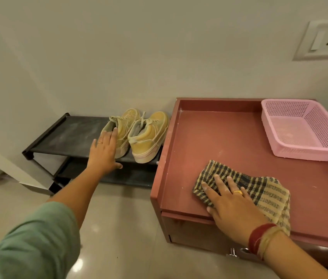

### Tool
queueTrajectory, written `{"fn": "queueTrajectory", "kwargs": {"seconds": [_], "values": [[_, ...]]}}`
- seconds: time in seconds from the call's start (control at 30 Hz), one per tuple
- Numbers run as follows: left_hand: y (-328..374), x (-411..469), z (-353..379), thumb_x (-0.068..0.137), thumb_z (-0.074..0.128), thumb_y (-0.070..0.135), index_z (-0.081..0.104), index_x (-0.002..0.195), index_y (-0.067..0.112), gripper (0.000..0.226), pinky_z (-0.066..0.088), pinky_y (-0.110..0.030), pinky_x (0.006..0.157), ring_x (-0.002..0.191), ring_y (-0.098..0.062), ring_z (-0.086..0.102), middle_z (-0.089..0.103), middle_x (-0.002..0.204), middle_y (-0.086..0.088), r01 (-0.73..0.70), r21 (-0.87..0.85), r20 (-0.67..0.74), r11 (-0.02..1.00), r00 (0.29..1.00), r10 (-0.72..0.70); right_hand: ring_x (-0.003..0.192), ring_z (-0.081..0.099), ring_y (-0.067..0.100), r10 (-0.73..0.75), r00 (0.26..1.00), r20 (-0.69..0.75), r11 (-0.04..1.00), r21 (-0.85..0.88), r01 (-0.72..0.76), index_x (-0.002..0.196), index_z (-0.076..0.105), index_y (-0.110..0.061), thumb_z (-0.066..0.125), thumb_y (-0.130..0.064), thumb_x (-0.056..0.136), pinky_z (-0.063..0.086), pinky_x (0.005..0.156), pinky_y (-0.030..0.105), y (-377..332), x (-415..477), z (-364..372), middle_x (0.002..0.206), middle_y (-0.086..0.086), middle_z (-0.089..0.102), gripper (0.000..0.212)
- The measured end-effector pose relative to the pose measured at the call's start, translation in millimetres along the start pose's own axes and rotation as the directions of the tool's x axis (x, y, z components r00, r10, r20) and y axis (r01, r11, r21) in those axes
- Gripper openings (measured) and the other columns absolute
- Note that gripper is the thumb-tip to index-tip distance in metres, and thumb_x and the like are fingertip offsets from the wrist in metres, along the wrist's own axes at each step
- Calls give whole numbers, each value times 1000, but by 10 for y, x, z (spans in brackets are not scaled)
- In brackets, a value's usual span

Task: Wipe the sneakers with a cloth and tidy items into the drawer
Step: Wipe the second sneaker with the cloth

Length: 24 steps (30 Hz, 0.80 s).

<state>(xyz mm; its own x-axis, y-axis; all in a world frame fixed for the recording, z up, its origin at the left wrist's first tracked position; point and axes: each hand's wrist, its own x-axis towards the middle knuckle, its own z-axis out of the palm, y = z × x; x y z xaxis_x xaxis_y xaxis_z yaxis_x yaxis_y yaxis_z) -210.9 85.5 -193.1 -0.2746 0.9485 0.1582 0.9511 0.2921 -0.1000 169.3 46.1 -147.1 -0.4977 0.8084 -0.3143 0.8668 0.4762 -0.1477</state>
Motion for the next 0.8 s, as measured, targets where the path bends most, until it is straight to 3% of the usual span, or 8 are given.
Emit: {"fn": "queueTrajectory", "kwargs": {"seconds": [0.1,0.23,0.47,0.53,0.6,0.67,0.73,0.8], "values": [[-25,124,82,51,93,38,8,151,10,134,33,-50,111,134,-36,34,36,140,-17,-16,17,-67,1000,998,17,146,-8,19,-16,999,-44,1000,20,16,148,-2,-40,30,-48,99,-2,117,41,82,35,-27,158,-8,-11,59],[-142,206,-2,43,95,36,21,147,4,132,46,-48,89,111,-38,47,46,124,-19,-58,42,-24,997,998,59,146,-4,10,-27,993,-111,995,91,37,146,8,-45,35,-56,94,-3,117,34,214,84,-18,157,-18,-2,60],[-413,12,-842,47,86,30,45,123,-3,93,49,-55,76,93,-45,52,51,106,-21,-142,-42,-121,989,983,136,146,-2,11,-106,979,-174,994,20,111,147,13,-44,39,-28,99,-5,116,34,337,11,91,156,-18,3,57],[-447,-148,-1318,45,84,32,44,124,-3,95,46,-56,83,99,-46,50,49,107,-23,-156,-92,-195,983,971,136,146,10,12,-131,969,-208,971,168,167,144,28,-39,42,-18,97,0,117,30,373,4,122,155,-14,20,54],[-365,-386,-1805,44,89,27,39,131,0,105,40,-57,93,112,-45,44,46,117,-23,-146,-178,-264,973,960,96,137,34,12,-26,956,-291,829,529,184,135,47,-29,47,-14,97,17,111,19,372,-32,79,142,-6,46,41],[-157,-679,-2259,41,81,41,36,135,4,110,37,-53,97,114,-39,41,44,120,-20,-157,-233,-340,960,938,71,119,52,13,193,931,-311,520,837,172,127,56,-18,52,-11,95,33,96,16,351,-93,-36,125,1,60,33],[159,-996,-2598,38,68,50,36,136,11,110,38,-49,97,115,-35,40,42,122,-16,-161,-328,-375,931,927,28,107,58,18,359,894,-268,218,956,198,122,57,-12,51,-7,95,43,90,23,347,-142,-176,120,11,63,28],[521,-1295,-2745,37,64,54,37,137,19,109,40,-44,95,116,-30,40,40,123,-10,-182,-410,-382,894,924,13,98,59,21,462,846,-267,69,962,265,113,59,-13,49,-5,95,46,90,32,380,-226,-313,118,19,63,22]]}}
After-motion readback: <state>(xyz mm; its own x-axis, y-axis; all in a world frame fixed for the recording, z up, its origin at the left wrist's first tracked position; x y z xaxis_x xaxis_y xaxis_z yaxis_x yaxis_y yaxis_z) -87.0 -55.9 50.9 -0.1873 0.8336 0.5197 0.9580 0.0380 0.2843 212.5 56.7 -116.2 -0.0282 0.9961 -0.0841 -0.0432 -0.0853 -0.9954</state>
